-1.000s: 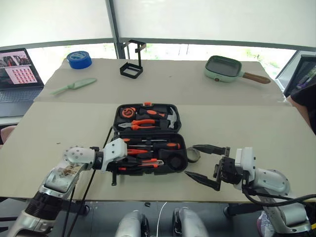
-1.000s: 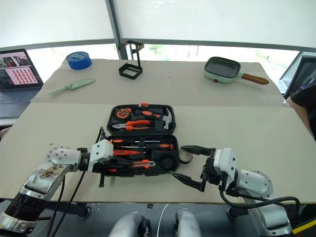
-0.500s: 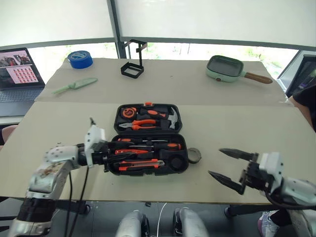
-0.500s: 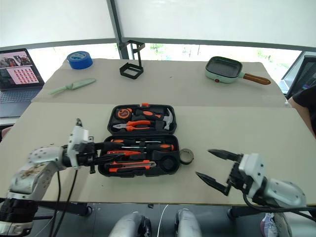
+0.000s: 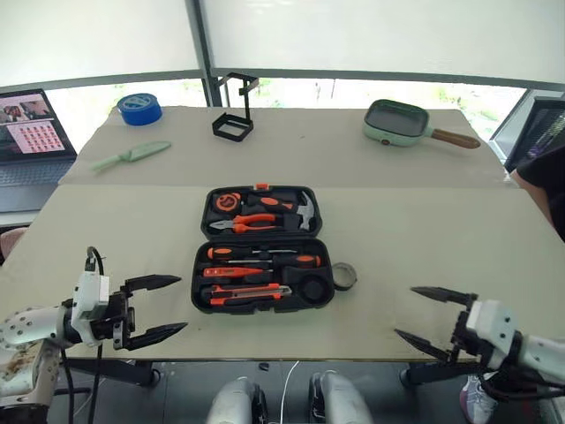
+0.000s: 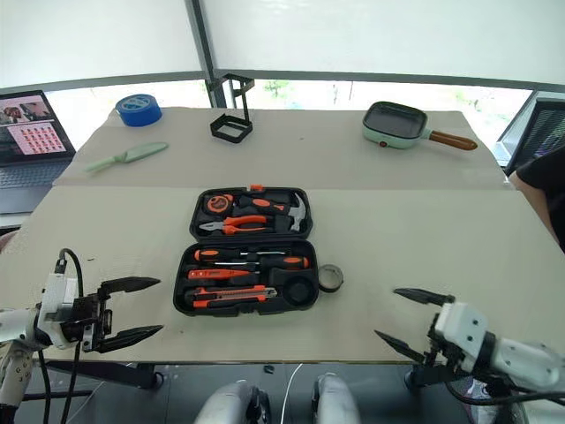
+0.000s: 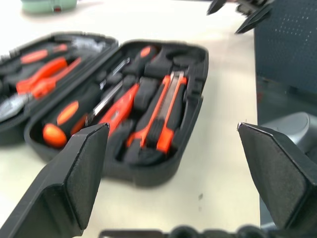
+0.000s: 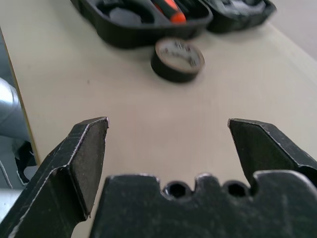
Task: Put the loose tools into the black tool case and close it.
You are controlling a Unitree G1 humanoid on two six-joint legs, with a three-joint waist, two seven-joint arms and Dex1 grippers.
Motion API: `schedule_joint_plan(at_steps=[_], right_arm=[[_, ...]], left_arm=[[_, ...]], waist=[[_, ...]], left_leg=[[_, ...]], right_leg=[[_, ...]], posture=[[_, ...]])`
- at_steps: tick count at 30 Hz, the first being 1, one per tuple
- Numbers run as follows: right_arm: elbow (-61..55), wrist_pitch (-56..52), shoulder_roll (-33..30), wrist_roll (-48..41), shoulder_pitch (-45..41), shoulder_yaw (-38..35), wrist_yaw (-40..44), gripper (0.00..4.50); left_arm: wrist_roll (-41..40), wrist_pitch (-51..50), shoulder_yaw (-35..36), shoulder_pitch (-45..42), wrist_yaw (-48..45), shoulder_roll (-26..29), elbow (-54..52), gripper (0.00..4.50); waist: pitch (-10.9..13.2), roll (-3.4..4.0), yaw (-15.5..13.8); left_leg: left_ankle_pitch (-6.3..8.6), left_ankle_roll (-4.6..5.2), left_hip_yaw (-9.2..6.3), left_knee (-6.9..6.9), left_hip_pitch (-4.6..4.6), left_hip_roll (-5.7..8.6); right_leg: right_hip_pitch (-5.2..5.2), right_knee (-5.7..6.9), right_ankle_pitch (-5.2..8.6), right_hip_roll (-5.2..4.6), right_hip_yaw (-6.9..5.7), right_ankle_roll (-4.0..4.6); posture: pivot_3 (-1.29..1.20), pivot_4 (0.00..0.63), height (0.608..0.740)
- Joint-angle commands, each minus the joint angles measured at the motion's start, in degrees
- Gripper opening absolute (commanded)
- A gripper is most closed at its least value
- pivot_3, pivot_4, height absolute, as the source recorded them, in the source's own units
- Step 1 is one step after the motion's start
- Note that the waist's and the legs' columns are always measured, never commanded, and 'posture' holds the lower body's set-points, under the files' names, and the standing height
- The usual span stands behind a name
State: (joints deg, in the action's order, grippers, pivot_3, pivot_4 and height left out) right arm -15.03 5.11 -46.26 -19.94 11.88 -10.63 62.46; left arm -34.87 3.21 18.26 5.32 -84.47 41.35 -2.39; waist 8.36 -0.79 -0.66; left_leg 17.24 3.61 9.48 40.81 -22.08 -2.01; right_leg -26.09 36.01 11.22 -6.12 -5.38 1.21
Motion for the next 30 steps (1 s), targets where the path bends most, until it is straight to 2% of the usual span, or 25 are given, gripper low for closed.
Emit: schedule_joint_plan(at_steps=[1, 7, 11, 16, 21, 30], right_arm=[[-6.6, -10.3, -3.9, -0.1, -5.6, 5.6, 0.7, 4.5], [-5.8, -15.8, -5.7, 7.0, -17.1, 14.9, 0.6, 4.5], [-3.6, -18.9, -3.6, 10.4, -24.7, 20.6, 0.5, 4.5], [-2.7, -23.2, -3.6, 12.5, -26.8, 25.0, 1.8, 4.5], [-1.7, -25.6, -4.1, 14.4, -28.5, 27.3, 2.7, 3.13], [1.5, -24.3, -2.9, 15.9, -31.6, 27.6, 2.7, 0.01]], left_arm=[[-1.8, -1.6, -2.4, -0.8, 1.2, -0.8, -5.6, 4.45], [-0.8, -4.3, -5.4, -1.0, 4.2, -0.6, -9.3, 4.45], [-0.8, -5.2, -7.1, -1.5, 4.7, -0.7, -10.6, 4.45], [-0.9, -5.4, -7.8, -2.3, 5.5, -0.5, -10.9, 4.45], [-0.5, -4.8, -7.2, -2.3, 5.5, 0.2, -11.2, 4.5], [-0.4, -4.2, -7.8, -1.3, 6.0, -0.2, -11.8, 4.5]], waist=[[0.0, -0.02, -0.1], [0.0, -0.04, 0.0], [0.0, -0.09, 0.2], [0.0, -0.09, -0.2], [0.0, -0.09, 0.0], [0.0, -0.09, 0.1]], left_leg=[[-0.03, -0.03, -0.01, 0.0, -0.03, 0.0], [-0.36, 0.09, -0.02, 0.0, -0.19, 0.05], [-0.35, 0.12, 0.01, 0.04, -0.18, 0.08], [-0.37, 0.09, -0.03, 0.03, -0.21, 0.08], [-0.36, 0.11, 0.0, 0.04, -0.25, 0.09], [-0.38, 0.05, -0.01, 0.03, -0.22, 0.07]], right_leg=[[-0.01, -0.01, -0.01, -0.01, 0.0, 0.02], [-0.06, -0.07, 0.0, 0.03, -0.13, -0.01], [-0.06, -0.1, 0.0, 0.05, -0.21, -0.02], [-0.06, -0.07, 0.0, 0.06, -0.27, -0.03], [-0.07, -0.11, -0.01, 0.01, -0.3, -0.04], [-0.08, -0.08, 0.0, 0.03, -0.3, -0.03]], posture=[[0.0, 0.15, 0.74], [0.0, 0.15, 0.74], [0.0, 0.15, 0.74], [0.0, 0.15, 0.74], [0.0, 0.15, 0.74], [0.0, 0.15, 0.74]])
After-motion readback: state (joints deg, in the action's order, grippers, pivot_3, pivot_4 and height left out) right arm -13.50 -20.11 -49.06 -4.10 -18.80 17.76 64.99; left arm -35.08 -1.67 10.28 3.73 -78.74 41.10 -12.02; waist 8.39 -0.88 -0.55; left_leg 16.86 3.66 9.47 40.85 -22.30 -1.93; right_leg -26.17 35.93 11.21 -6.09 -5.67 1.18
